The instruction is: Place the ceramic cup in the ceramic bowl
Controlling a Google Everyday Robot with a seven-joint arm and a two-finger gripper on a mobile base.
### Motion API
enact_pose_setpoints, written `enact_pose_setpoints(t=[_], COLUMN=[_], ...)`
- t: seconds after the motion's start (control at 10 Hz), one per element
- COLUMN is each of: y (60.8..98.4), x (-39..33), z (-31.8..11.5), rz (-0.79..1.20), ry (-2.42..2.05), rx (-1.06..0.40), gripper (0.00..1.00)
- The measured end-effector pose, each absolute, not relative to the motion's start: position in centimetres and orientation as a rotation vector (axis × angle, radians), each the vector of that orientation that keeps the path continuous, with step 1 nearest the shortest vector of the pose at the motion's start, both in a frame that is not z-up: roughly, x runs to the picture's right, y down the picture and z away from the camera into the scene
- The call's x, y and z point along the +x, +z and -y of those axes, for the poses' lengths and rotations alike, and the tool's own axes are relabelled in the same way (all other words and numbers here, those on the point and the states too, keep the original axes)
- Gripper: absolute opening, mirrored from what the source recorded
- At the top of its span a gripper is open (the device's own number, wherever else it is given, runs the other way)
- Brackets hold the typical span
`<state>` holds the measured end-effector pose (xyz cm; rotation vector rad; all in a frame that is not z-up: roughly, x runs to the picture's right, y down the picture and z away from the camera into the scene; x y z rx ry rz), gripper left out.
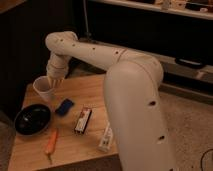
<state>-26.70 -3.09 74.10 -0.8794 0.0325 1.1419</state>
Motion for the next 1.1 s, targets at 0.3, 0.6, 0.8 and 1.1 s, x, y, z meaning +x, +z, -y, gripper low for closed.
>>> enact_pose_setpoints(t=[0.3, 0.6, 0.8, 1.1], y=[74.1, 73.5, 71.9, 72.6], x=[-26.7, -27.4, -30.1, -32.0], z=[3.1, 2.9, 1.0, -0.8], rz=[-0.033, 0.008, 0.054, 0.042], ry=[1.141, 1.097, 1.004, 0.937], rx=[-0.880, -0.884, -0.886, -0.892], gripper=[0.00, 0.00, 0.00, 0.00])
